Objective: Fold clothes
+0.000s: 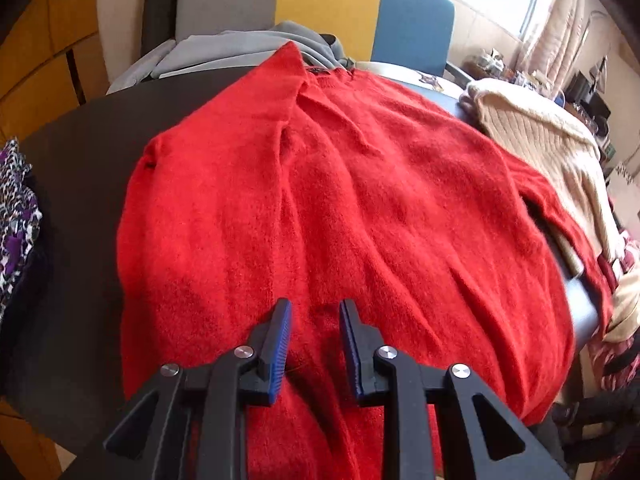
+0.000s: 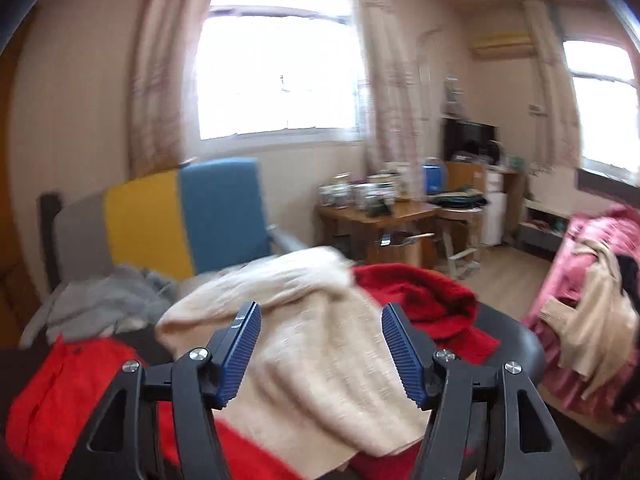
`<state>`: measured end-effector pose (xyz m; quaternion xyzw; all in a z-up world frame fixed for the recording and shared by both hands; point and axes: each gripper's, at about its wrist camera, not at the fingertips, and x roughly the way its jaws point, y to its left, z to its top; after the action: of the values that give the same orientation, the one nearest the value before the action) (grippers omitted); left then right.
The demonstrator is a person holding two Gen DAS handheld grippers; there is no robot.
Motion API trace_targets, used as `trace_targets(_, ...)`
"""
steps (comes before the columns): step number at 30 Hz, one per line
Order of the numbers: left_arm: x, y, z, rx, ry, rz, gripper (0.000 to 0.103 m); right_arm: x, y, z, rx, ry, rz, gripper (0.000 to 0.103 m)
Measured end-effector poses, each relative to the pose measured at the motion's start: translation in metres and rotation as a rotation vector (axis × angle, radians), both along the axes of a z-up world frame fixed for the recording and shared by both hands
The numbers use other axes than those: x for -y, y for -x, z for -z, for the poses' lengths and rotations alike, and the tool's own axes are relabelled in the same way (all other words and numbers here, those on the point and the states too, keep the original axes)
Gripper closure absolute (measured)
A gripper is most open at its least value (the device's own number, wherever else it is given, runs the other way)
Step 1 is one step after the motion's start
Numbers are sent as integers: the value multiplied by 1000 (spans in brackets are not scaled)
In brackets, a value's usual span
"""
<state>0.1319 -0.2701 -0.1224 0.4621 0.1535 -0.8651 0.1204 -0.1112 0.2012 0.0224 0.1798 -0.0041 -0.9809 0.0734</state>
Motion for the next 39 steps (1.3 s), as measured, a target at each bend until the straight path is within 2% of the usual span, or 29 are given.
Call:
trace_targets(3, 4, -10, -10, -33, 4, -22, 79, 49, -29, 29, 86, -29, -223, 38)
trace_targets(7, 12, -38, -28, -90, 31, -73, 77, 100, -51, 77, 251, 20, -445, 38)
trace_targets(11, 29, -77, -45, -140, 47, -134, 73, 138, -51, 114, 394, 87, -541, 38)
trace_targets(13, 35, -95, -49, -163, 32, -148, 71, 158, -52, 132, 463, 117, -587, 38)
trace_targets(17, 31, -112, -48, -182, 20, -137, 63, 197, -63, 152, 524, 62, -641, 38)
trace_targets(20, 21, -115, -47, -188, 0, -109, 63, 220, -80, 156, 514, 13, -690, 38)
trace_targets(22, 10, -115, -50, -214, -40, -69, 60, 237, -98, 158, 515, -28, -767, 36)
trace_targets(23, 0, -110, -49, -202, -37, -29, 59, 242, -102, 159, 514, -58, -784, 33)
trace_targets(25, -19, -96, -41, -156, 18, 33, 59, 257, -108, 173, 527, -130, -788, 33)
trace_targets(27, -33, -83, -28, -74, 106, 52, 59, 265, -109, 191, 565, -142, -795, 30)
trace_targets(28, -36, -76, -19, -16, 169, 44, 59, 263, -113, 193, 523, -127, -800, 25)
trace_targets(29, -34, -75, -14, 2, 173, 27, 60, 261, -115, 195, 514, -113, -817, 19)
trace_targets(31, -25, -78, -9, -2, 119, -12, 69, 260, -116, 198, 493, -112, -832, 18)
trace_targets(32, -15, -83, -11, -24, 60, -45, 81, 259, -117, 199, 483, -111, -840, 18)
trace_targets(33, -1, -89, -14, -53, -14, -83, 88, 258, -117, 201, 472, -110, -848, 17)
trace_targets(34, 12, -95, -19, -75, -37, -116, 89, 257, -118, 202, 461, -108, -857, 17)
trace_targets(39, 82, -125, -57, -174, -23, -282, 94, 261, -124, 206, 427, -122, -876, 8)
